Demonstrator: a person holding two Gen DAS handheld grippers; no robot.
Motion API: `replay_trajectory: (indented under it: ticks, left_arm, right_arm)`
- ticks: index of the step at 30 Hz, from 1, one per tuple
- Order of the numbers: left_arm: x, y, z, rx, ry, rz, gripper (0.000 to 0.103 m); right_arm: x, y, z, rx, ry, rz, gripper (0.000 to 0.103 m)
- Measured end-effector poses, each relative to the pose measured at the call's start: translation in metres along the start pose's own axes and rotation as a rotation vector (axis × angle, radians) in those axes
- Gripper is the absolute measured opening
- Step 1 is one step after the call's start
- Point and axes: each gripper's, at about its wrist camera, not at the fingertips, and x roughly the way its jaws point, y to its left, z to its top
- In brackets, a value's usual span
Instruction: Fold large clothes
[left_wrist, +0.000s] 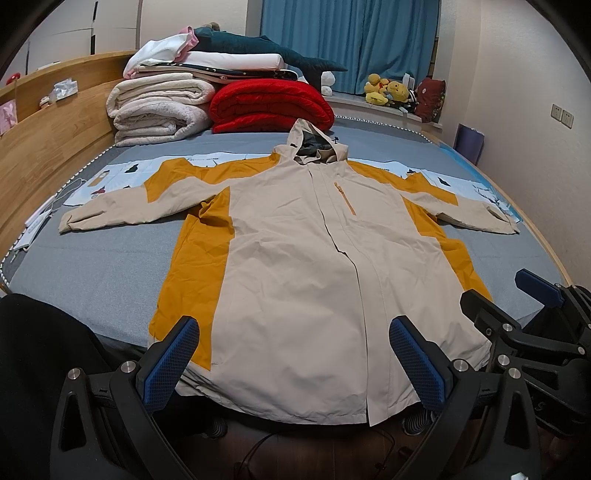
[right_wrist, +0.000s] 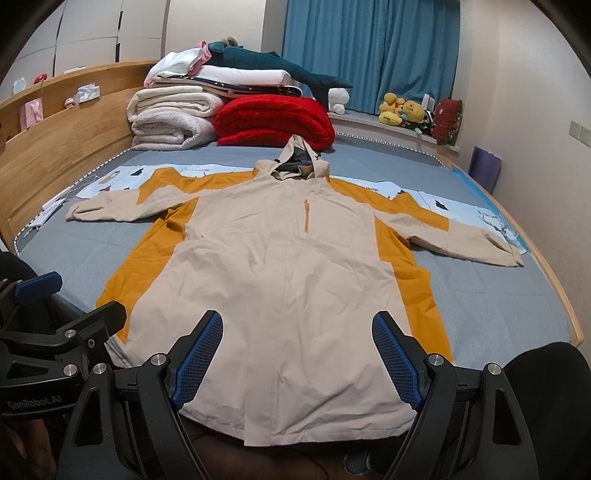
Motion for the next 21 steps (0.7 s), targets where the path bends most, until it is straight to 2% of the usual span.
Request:
replay_trajectory:
  ticks: [21]
  left_arm:
    - [-0.0023,-0.0024,0.0069,0.021,-0.010,-0.001,0.102]
  right_arm:
    - [-0.0020,-0.0041,0.0055,0.005,-0.008,0.007,0.083]
